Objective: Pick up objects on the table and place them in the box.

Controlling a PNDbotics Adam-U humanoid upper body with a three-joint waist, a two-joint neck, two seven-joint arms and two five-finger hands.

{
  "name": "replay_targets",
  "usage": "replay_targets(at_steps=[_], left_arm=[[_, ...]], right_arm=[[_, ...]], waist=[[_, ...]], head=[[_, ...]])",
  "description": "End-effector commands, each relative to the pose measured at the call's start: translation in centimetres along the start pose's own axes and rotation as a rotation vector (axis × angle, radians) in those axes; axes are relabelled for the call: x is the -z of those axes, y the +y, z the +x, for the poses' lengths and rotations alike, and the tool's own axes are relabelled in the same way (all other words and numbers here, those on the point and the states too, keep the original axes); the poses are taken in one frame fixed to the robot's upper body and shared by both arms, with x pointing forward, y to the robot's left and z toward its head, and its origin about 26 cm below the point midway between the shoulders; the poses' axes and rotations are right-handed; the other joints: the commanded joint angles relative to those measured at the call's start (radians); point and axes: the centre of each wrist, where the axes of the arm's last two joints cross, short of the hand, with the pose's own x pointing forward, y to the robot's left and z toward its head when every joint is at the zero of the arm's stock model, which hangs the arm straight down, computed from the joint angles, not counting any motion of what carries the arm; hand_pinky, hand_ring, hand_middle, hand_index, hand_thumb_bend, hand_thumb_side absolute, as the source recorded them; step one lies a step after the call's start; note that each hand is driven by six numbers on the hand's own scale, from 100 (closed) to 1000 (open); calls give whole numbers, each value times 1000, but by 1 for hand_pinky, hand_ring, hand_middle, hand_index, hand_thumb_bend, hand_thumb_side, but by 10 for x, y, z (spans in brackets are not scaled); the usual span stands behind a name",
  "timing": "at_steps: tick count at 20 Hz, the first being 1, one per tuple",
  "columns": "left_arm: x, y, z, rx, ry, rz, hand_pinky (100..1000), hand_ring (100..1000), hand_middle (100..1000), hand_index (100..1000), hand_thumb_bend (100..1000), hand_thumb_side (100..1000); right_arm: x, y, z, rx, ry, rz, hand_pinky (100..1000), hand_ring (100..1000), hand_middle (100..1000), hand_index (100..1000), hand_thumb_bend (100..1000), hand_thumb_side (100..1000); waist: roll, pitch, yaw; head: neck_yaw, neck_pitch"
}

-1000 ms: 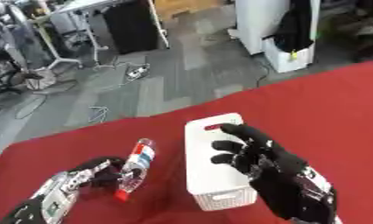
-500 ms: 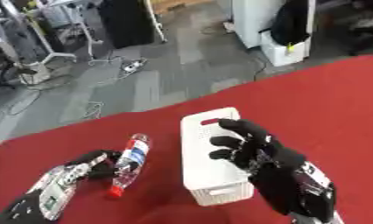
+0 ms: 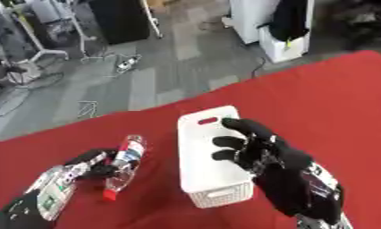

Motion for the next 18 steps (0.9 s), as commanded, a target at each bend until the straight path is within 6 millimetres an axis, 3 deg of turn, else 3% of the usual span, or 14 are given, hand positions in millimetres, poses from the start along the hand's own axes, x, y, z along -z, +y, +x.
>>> replay_targets(at_steps=[1,18], left_arm=[[-4,17,-6,24,16,33,588,755,793,931,442,933],[-12,30,-18,85,33,59,585,742,776,925,459,894]], right_arm=[[11,1,8,-13,-39,21,869,917,983,1000,100,1000],[21,2,16,-20,-74,24,867,915,982,1000,100,1000]], waist=[[-7,-6,-5],[-7,23,-44]], head=[[-2,-2],[-6,-3]])
